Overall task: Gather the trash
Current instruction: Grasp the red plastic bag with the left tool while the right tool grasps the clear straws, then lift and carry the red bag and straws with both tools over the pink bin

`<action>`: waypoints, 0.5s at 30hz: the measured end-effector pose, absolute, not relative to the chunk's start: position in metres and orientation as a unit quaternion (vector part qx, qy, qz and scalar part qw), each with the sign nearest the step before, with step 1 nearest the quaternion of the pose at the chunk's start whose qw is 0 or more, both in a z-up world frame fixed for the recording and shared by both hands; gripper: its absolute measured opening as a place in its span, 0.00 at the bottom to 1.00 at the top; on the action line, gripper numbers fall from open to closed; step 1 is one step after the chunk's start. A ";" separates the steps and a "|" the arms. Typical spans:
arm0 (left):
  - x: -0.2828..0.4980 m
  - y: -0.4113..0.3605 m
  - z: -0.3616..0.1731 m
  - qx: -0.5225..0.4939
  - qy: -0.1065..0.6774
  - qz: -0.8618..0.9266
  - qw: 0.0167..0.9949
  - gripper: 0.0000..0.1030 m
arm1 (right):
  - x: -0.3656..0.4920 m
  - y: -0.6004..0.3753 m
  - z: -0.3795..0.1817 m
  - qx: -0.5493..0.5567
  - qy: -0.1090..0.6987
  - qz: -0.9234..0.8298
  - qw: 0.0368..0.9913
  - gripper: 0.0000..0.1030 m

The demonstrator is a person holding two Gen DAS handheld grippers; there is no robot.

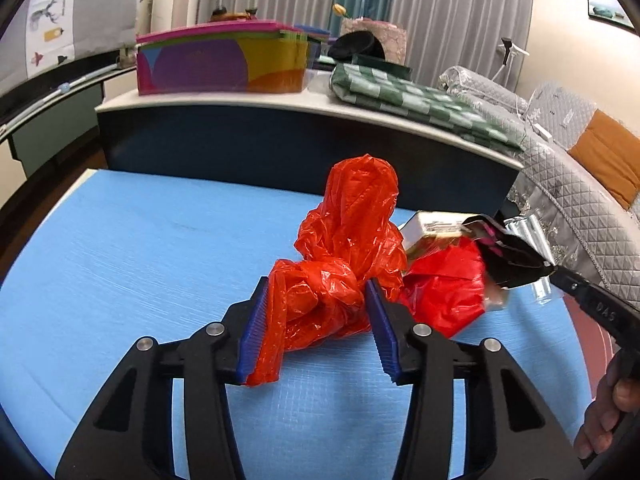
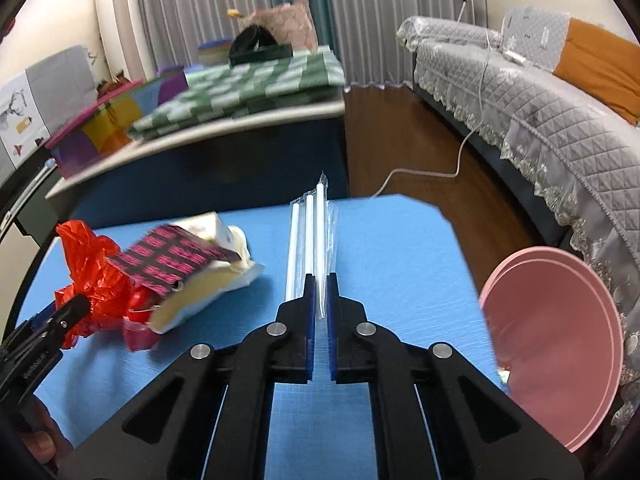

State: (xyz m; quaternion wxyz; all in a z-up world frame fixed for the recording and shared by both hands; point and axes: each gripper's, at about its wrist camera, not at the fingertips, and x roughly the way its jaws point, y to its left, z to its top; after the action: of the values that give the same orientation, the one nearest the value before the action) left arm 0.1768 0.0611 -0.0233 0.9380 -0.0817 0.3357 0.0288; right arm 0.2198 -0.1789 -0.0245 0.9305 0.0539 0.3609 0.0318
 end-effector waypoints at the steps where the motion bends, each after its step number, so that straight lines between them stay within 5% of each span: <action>1: 0.175 0.061 -0.022 -0.082 0.334 0.029 0.939 0.45 | 0.216 -0.180 -0.020 0.054 0.357 0.032 0.932 0.05; 15: 0.138 0.042 0.006 -0.084 0.303 0.022 0.949 0.45 | 0.164 -0.197 0.024 0.035 0.313 0.025 0.949 0.05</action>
State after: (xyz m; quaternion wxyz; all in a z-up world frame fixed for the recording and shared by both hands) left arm 0.1380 0.0417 0.0064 0.9491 -0.0838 0.3027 0.0216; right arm 0.1641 -0.1972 0.0241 0.9487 0.0353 0.3133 0.0253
